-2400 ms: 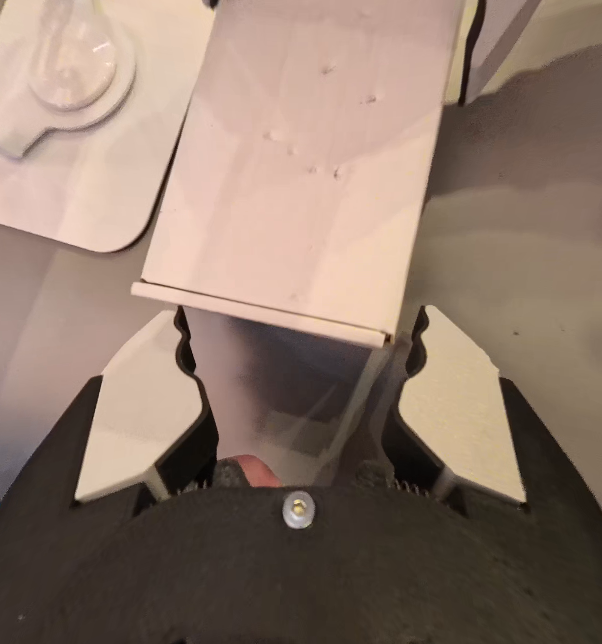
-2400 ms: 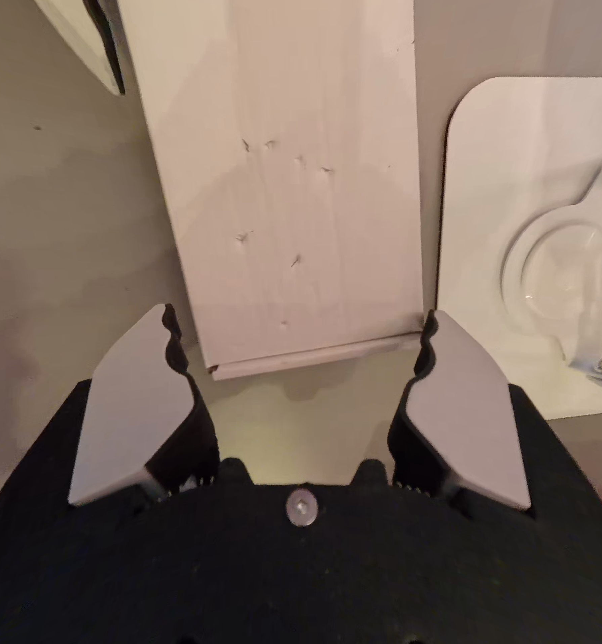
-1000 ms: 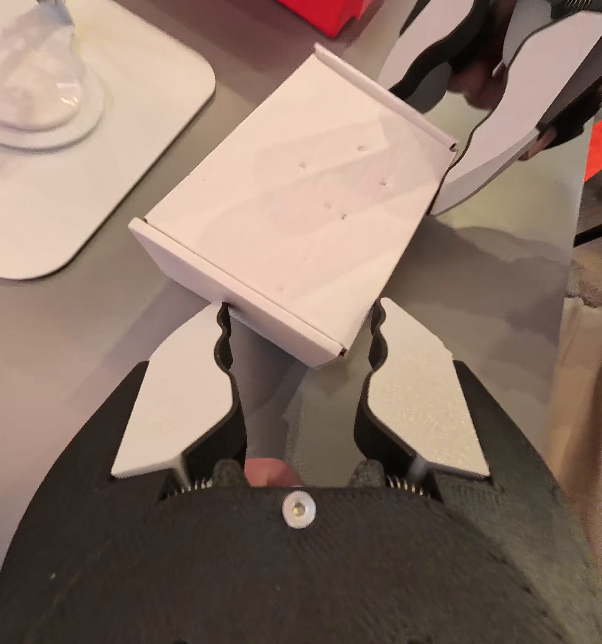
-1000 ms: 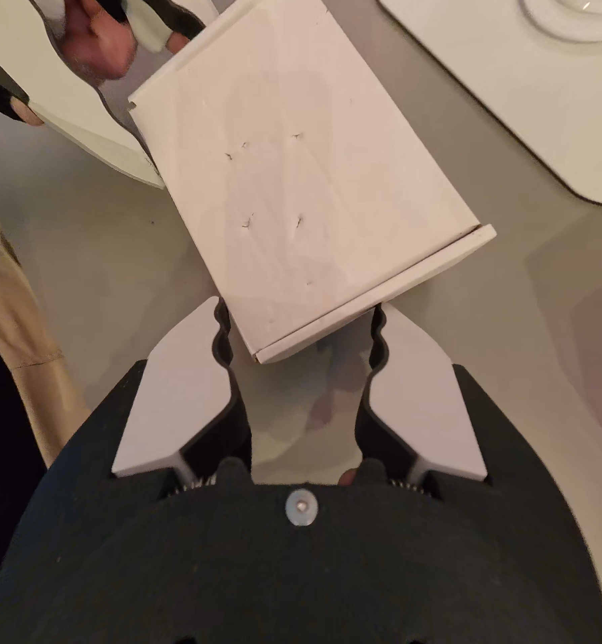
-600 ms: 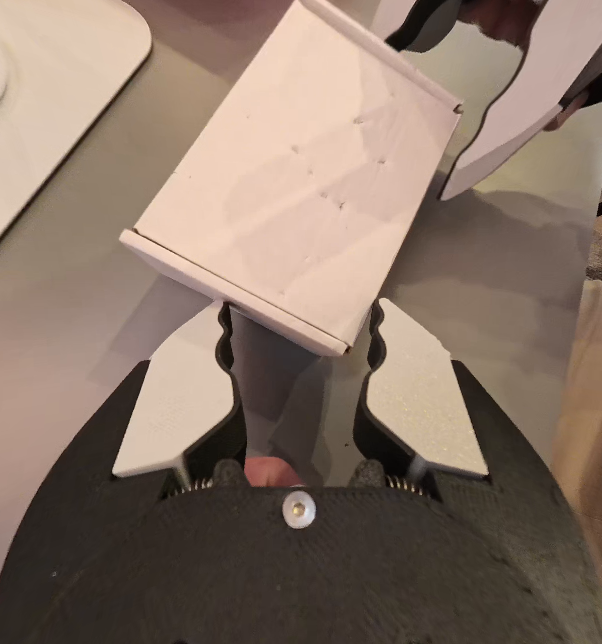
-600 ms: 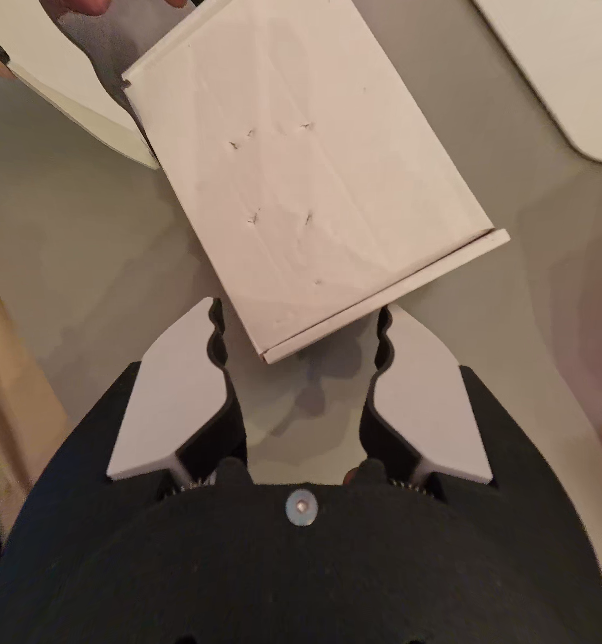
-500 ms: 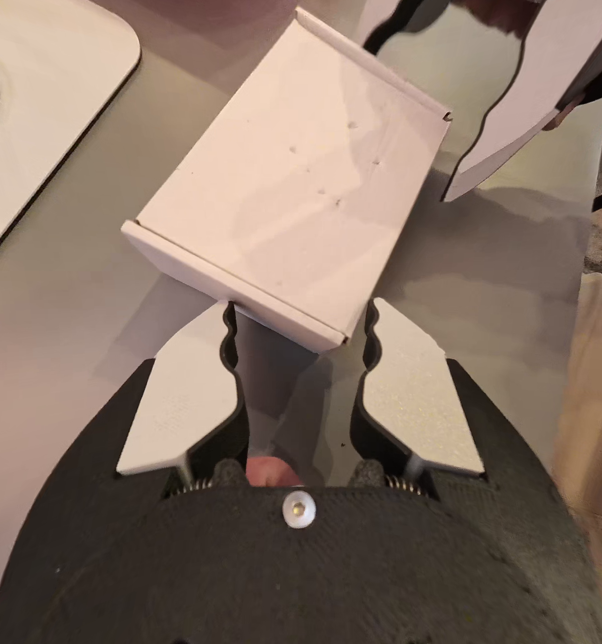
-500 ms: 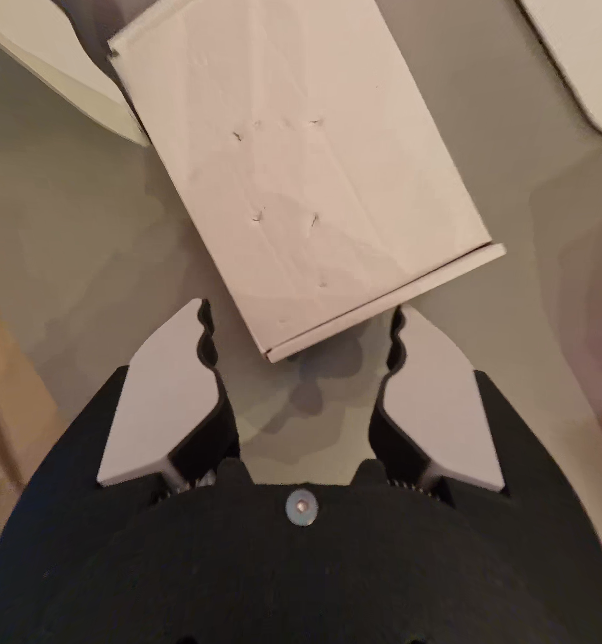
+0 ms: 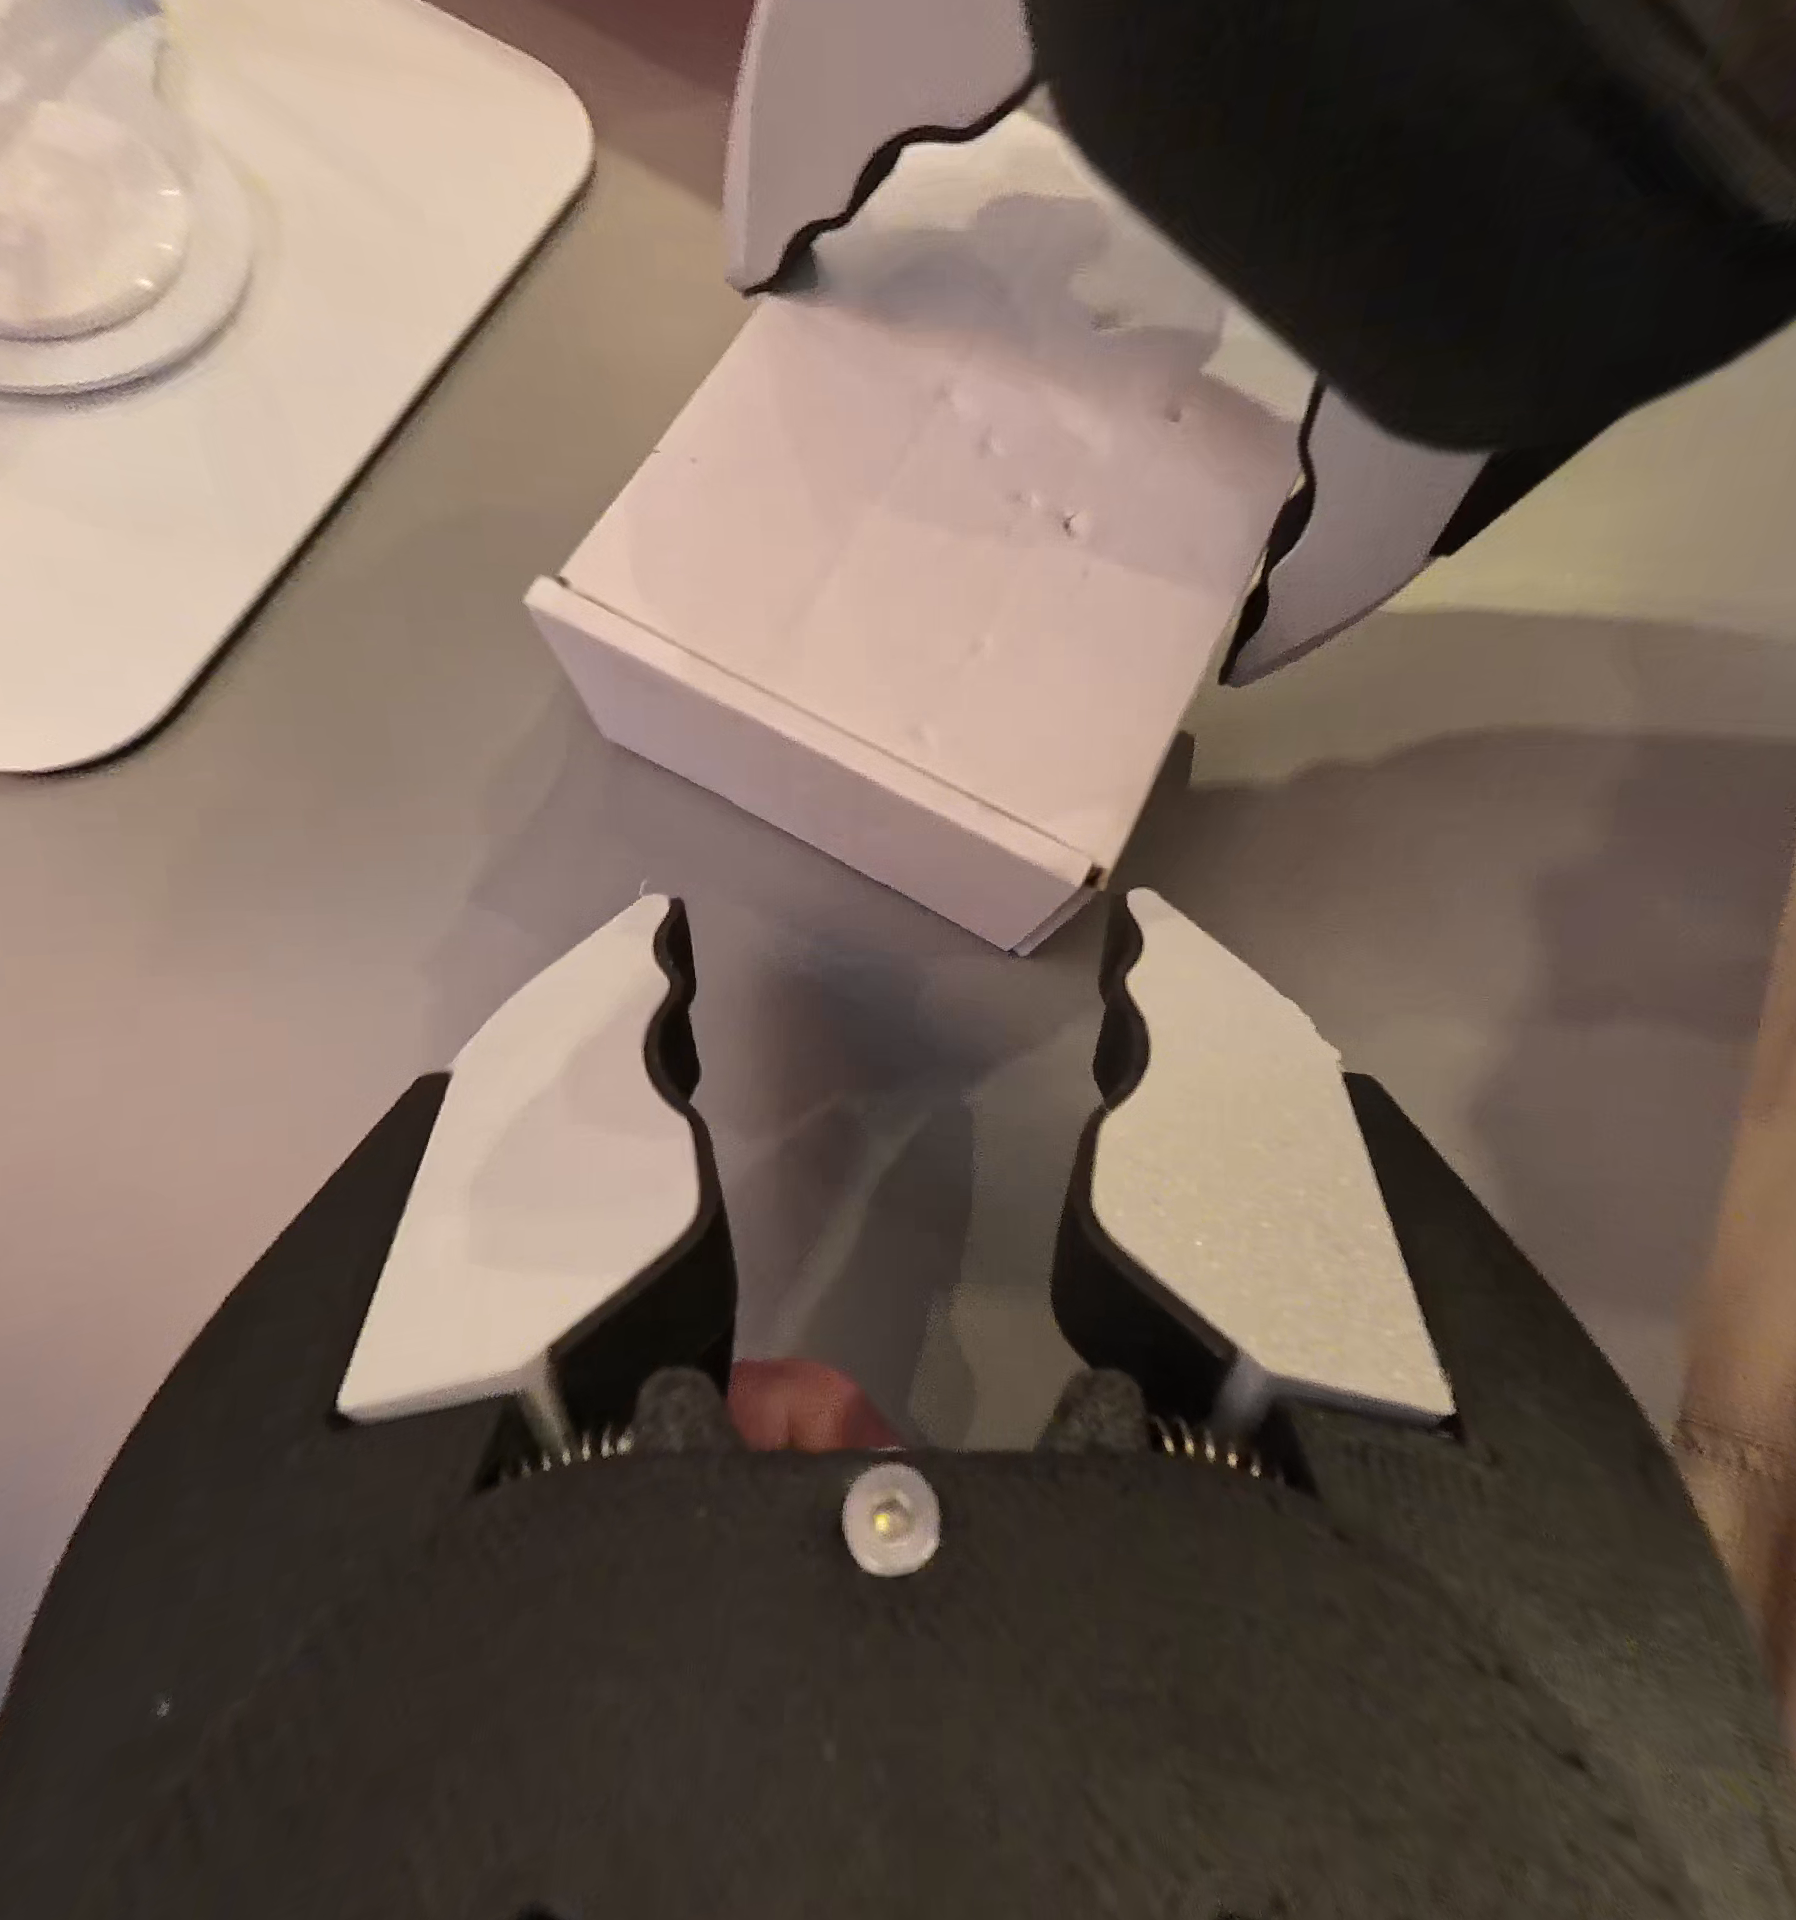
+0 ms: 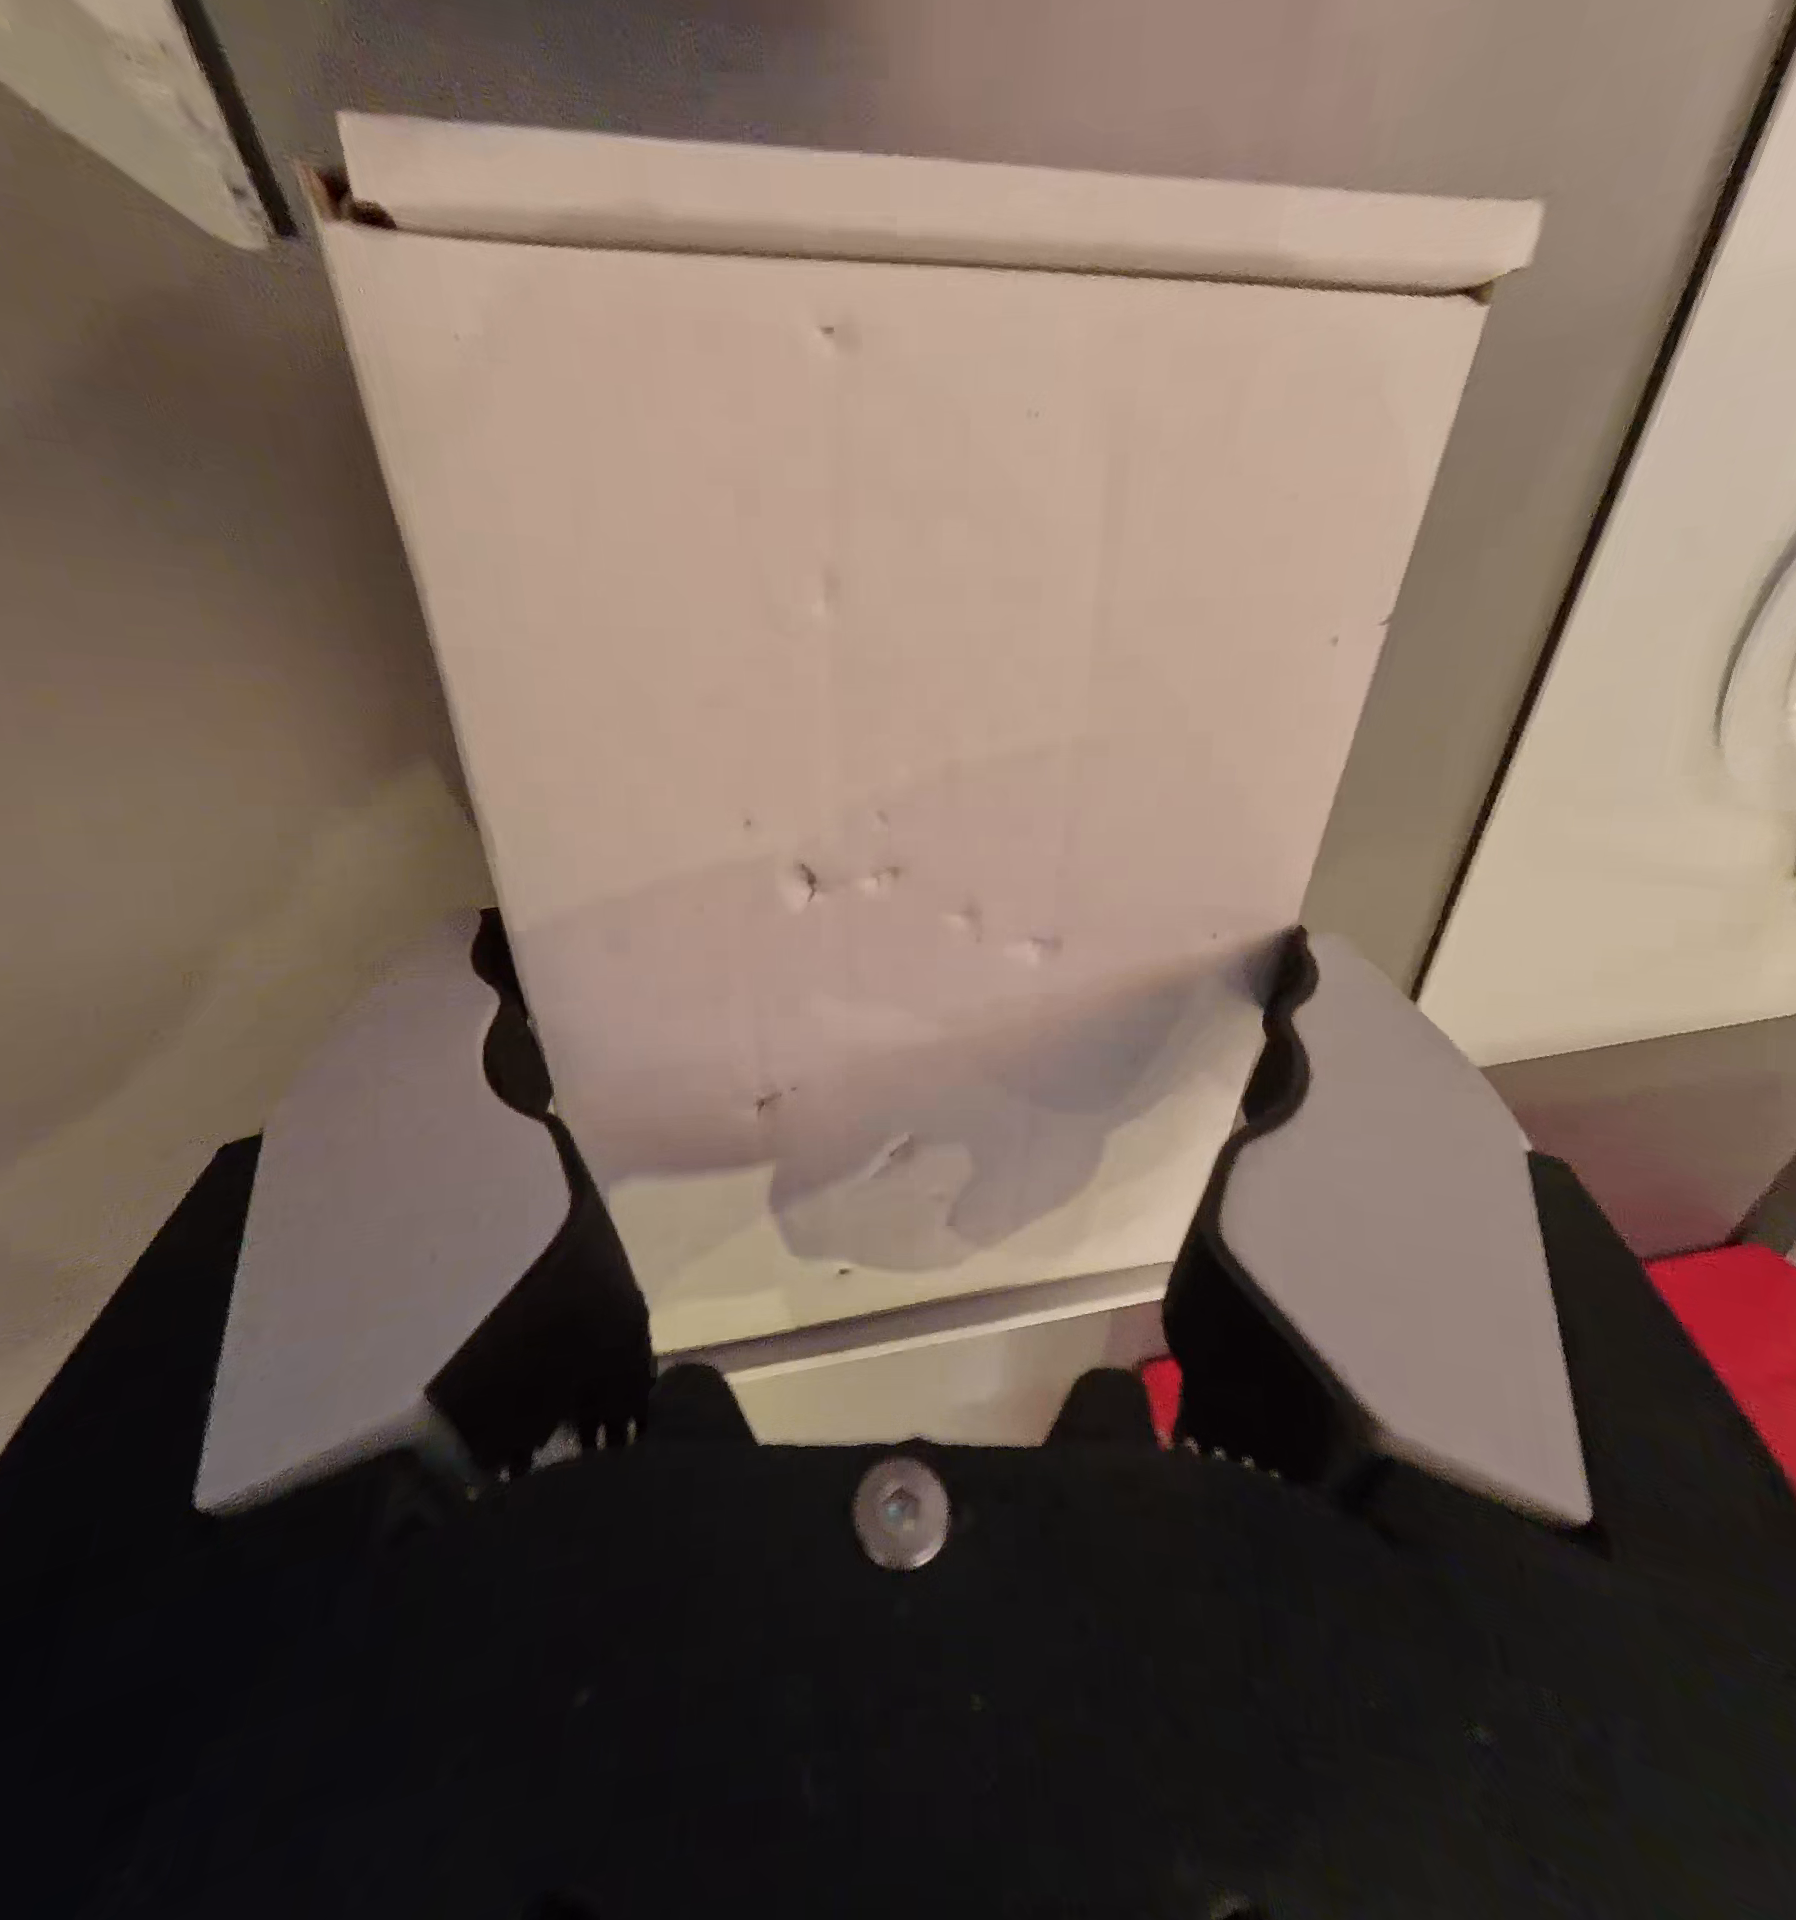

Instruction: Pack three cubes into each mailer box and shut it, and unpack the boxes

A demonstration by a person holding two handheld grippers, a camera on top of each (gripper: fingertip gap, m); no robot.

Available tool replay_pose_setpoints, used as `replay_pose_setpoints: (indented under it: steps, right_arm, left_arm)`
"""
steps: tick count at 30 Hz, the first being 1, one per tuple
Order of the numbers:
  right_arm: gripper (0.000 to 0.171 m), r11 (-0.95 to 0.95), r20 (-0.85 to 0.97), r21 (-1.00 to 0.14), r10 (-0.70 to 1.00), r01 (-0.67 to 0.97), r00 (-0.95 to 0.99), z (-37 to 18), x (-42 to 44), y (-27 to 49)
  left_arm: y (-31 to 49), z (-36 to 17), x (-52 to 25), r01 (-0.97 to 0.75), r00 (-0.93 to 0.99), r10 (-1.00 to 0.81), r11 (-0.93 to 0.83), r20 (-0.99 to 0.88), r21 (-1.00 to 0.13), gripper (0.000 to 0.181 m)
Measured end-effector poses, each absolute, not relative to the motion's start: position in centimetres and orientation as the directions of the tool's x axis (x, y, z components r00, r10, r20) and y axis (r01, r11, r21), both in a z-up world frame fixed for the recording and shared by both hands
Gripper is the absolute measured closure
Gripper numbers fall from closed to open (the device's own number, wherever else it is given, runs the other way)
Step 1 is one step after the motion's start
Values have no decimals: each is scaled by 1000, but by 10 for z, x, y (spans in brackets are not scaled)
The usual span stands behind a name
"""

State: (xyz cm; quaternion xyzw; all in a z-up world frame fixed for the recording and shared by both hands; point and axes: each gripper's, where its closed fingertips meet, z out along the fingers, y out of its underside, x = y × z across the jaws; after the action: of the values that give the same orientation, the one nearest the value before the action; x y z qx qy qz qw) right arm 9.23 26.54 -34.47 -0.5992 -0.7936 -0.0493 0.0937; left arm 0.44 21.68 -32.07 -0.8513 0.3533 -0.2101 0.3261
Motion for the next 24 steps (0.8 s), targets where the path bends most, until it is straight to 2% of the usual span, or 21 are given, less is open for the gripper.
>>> replay_pose_setpoints:
  steps: [3, 13, 18, 24]
  right_arm:
    - [41, 294, 197, -69, 941, 953, -275, -343, 93, 267]
    - [43, 181, 28, -372, 982, 910, -184, -313, 96, 263]
    - [43, 188, 34, -424, 981, 886, -192, -288, 102, 262]
    - [43, 192, 141, -456, 980, 869, -142, -224, 132, 292]
  left_arm:
    - [223, -320, -9, -447, 681, -721, -548, 128, -707, 107]
    - [229, -317, -33, -397, 710, -688, -569, 153, -720, 108]
    - [226, -322, -33, -413, 706, -692, -575, 151, -707, 108]
    - [220, -326, -29, -471, 690, -717, -550, 100, -690, 107]
